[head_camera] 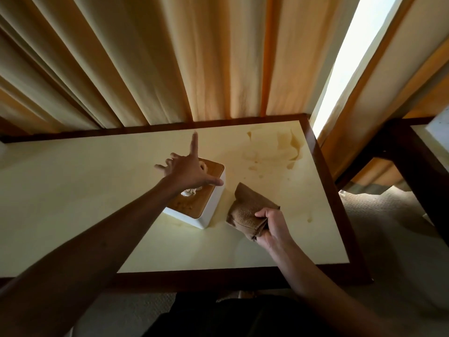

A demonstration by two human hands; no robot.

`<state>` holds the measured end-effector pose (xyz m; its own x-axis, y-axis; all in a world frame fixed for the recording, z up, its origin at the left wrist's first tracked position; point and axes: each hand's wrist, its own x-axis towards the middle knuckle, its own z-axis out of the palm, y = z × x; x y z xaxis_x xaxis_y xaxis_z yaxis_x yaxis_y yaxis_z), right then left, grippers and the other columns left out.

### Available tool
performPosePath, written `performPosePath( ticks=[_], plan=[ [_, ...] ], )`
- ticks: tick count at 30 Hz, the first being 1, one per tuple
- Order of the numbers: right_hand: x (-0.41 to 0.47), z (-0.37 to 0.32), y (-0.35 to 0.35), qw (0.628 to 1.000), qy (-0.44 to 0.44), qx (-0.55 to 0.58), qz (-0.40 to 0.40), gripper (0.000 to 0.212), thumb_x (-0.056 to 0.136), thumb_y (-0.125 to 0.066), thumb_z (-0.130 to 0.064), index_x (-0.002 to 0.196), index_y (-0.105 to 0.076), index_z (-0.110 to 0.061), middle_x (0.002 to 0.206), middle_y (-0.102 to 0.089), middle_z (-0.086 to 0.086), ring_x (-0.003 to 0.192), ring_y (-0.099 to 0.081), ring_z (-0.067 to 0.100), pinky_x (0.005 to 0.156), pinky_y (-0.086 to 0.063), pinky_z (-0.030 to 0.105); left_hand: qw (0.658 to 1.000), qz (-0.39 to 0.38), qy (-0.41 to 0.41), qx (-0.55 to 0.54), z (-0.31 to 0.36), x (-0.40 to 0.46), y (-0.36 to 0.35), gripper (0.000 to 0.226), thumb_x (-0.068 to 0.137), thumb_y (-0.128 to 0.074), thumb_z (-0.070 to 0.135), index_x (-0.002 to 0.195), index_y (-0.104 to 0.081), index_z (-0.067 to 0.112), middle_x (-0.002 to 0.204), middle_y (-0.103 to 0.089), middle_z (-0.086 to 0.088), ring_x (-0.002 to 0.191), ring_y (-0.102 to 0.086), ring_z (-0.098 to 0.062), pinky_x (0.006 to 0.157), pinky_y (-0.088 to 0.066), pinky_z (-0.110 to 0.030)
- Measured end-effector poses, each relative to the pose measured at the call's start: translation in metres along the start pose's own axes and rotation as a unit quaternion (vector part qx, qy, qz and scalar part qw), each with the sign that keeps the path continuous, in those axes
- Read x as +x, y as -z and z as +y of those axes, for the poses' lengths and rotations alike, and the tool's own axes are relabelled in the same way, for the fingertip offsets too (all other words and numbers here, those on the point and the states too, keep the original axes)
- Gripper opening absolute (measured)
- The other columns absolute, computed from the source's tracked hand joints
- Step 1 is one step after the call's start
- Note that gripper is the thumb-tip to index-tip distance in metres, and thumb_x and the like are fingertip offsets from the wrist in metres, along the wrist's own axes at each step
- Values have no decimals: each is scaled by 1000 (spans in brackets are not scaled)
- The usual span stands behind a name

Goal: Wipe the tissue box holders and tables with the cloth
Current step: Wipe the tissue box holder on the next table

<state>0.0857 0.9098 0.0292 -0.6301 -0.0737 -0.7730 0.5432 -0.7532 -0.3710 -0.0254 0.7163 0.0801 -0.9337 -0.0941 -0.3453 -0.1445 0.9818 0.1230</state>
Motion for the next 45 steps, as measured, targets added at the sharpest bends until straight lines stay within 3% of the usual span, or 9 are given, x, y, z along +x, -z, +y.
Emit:
performPosePath(
  ticks=[5,9,14,19,22,25,34,39,45],
  plan=[
    [5,-3,0,1000,2,-20,20,26,87,-33,5,98,-50,-11,92,-57,13,82,-57,32,62,-39,34,999,-11,-17,37,6,-4,4,142,58,-67,83,146,33,35,154,-34,-20,140,-31,-48,106,-14,-75],
    [11,-6,-2,1000,8,18,8,33,86,-31,7,107,-52,-8,99,-62,16,89,-61,36,61,-49,37,997,-24,-47,52,10,-5,7,139,65,-71,75,147,33,32,147,-47,-17,134,-42,-46,107,-16,-74],
    [23,-9,-6,997,6,75,-29,41,84,-28,9,111,-55,-6,111,-63,22,106,-59,46,51,-58,47,985,-42,-139,94,-1,2,10,140,63,-75,71,144,34,39,154,-36,-16,137,-39,-42,109,-21,-72],
    [35,-8,-10,994,13,102,-31,54,81,-33,8,129,-53,-6,130,-58,28,117,-56,51,87,-50,70,944,-98,-273,161,-26,9,22,144,58,-83,65,135,38,53,165,-8,-2,151,-8,-31,112,-7,-68],
    [39,-8,-16,990,27,137,-13,37,87,-38,4,117,-57,-6,112,-65,23,98,-63,44,66,-58,57,939,-104,-269,187,-34,11,26,144,59,-80,69,137,40,46,165,4,0,152,4,-27,113,0,-67],
    [39,-8,-28,989,43,143,-14,26,92,-43,-4,109,-62,-7,102,-71,20,91,-67,38,70,-55,47,943,-108,-243,199,-34,13,28,147,57,-78,73,148,30,32,165,-3,-2,151,-7,-25,116,-1,-64],
    [59,13,-100,967,178,-152,-103,46,99,-49,-37,115,-65,3,104,-71,21,94,-70,35,83,-57,42,944,-78,-273,167,-36,18,26,131,47,-77,79,152,-17,27,153,-40,6,138,-40,-17,119,-13,-51],
    [108,40,-89,911,217,-324,-136,66,87,-43,-80,141,-47,-42,135,-59,-2,132,-50,27,110,-42,53,945,-52,-298,123,-44,21,20,127,41,-71,85,147,-27,30,146,-48,10,129,-48,-14,114,-26,-40],
    [51,56,-79,887,280,-317,-185,41,97,-37,-55,138,-34,-51,129,-50,-22,124,-47,-9,109,-43,30,944,-47,-298,132,-45,27,17,129,43,-73,83,149,-27,25,150,-43,7,133,-45,-16,116,-21,-40]
  ],
)
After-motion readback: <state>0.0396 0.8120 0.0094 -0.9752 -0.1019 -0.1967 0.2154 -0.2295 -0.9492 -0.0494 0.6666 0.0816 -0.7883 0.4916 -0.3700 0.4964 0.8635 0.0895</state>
